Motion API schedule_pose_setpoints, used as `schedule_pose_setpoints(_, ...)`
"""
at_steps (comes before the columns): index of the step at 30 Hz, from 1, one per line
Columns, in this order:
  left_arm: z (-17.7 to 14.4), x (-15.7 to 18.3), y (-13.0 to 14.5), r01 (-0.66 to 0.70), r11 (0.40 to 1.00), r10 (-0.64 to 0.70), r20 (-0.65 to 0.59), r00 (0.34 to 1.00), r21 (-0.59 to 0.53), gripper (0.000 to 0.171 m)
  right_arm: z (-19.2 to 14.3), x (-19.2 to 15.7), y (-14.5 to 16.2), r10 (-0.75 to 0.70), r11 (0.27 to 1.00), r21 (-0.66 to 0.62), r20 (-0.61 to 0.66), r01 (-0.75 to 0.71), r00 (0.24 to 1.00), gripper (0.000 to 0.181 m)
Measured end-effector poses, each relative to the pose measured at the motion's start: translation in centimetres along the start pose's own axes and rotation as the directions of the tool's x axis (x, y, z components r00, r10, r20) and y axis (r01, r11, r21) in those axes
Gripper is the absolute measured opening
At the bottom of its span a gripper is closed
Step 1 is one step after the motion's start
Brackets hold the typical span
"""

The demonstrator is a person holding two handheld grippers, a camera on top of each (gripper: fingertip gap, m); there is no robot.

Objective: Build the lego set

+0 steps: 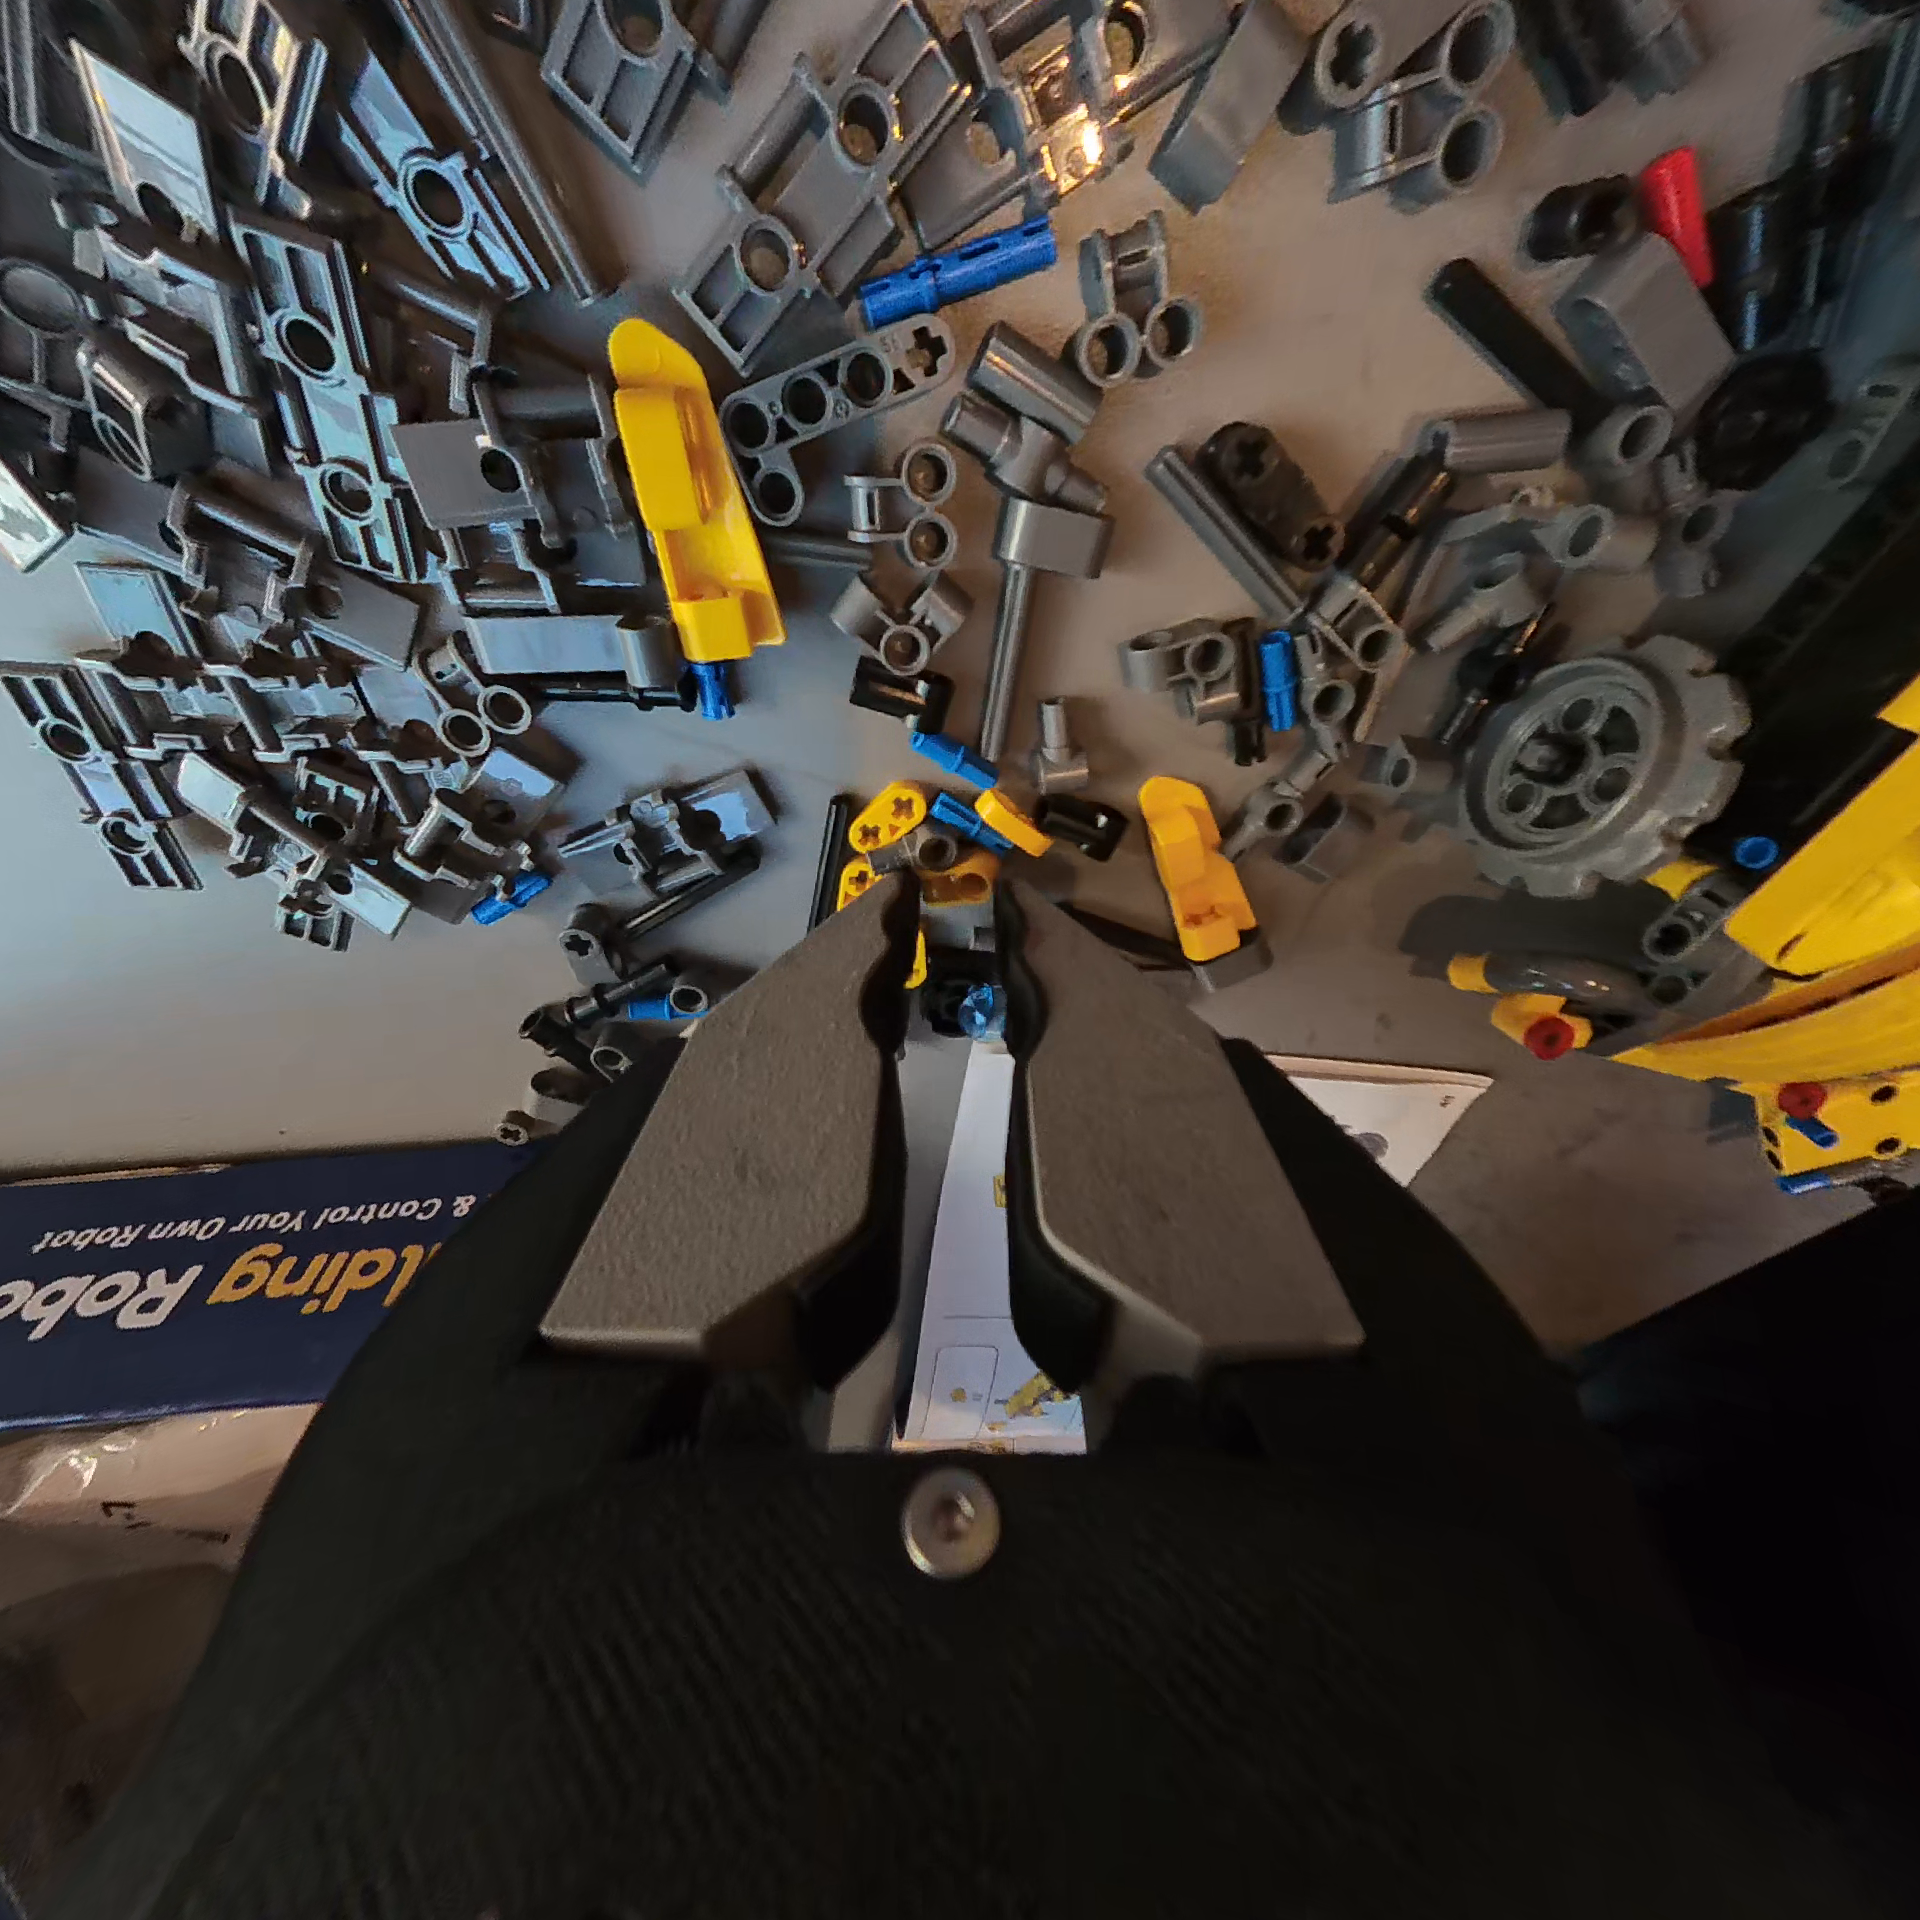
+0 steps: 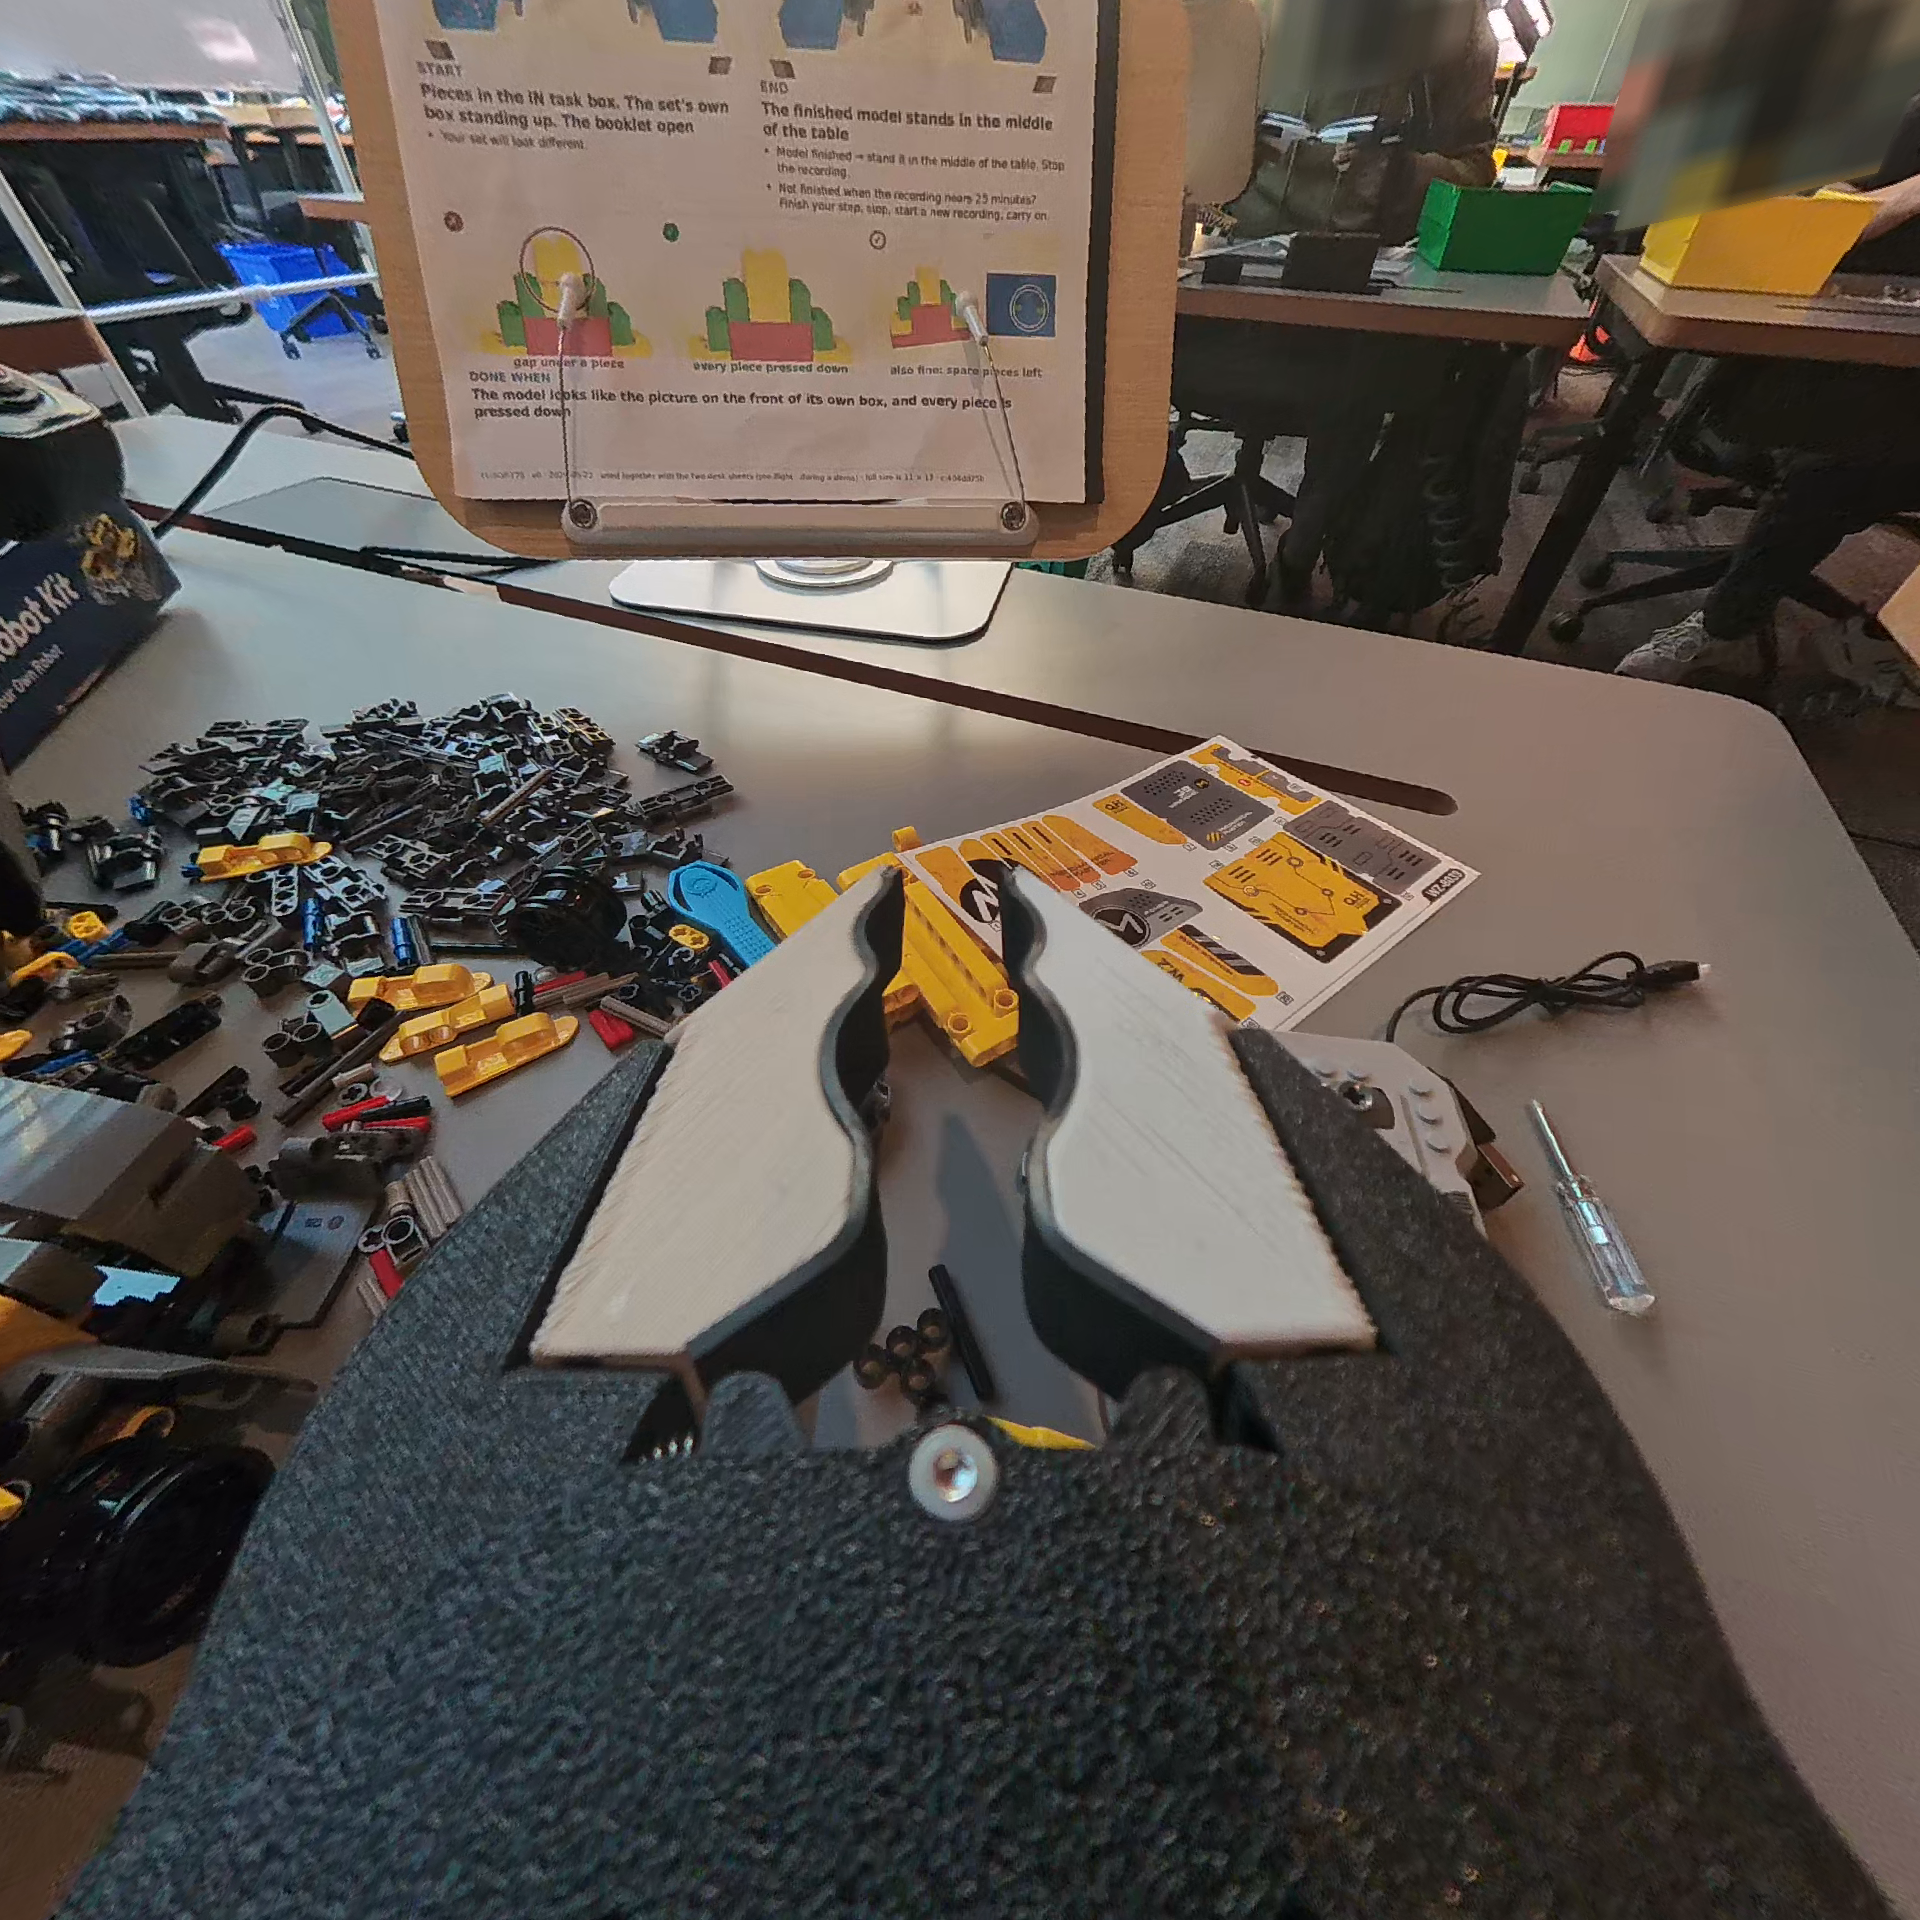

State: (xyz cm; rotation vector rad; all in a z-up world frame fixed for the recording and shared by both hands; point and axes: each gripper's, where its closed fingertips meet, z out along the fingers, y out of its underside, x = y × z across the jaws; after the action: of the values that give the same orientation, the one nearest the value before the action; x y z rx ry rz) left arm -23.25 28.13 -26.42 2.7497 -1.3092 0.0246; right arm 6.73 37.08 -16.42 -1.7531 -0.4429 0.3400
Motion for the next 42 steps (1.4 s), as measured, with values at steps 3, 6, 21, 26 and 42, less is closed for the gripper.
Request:
schedule_pose_setpoints(3, 0.0, 0.0, -0.2, 0.001, 1.000, -0.001, -0.007, 1.000, 0.008, 0.011, 0.1, -0.1, 0.1, -0.004, 1.000, -0.005, 0.002, 0.004, 1.000, 0.018)
schedule_pose_setpoints(6, -0.6, 0.0, 0.1, 0.001, 1.000, -0.001, 0.000, 1.000, 0.014, 0.011, 0.1, -0.2, 0.1, -0.008, 1.000, -0.008, 0.002, 0.008, 1.000, 0.018)
schedule_pose_setpoints(21, -17.2, 10.7, -10.2, -0.024, 0.581, 0.358, -0.229, 0.905, 0.813, 0.010, -2.0, -14.0, -4.0, -0.362, 0.926, 0.230, 0.307, 0.300, 0.880, 0.032)
schedule_pose_setpoints(26, -18.6, 13.6, -11.2, 0.121, 0.564, 0.457, -0.430, 0.779, 0.817, 0.010, -3.4, -15.1, -6.3, -0.420, 0.876, 0.340, 0.191, 0.341, 0.887, 0.032)
schedule_pose_setpoints(42, -18.0, 15.3, -10.2, 0.111, 0.630, 0.526, -0.527, 0.668, 0.769, 0.010, -5.7, -16.8, -7.5, -0.569, 0.762, 0.445, 0.112, 0.471, 0.815, 0.014)
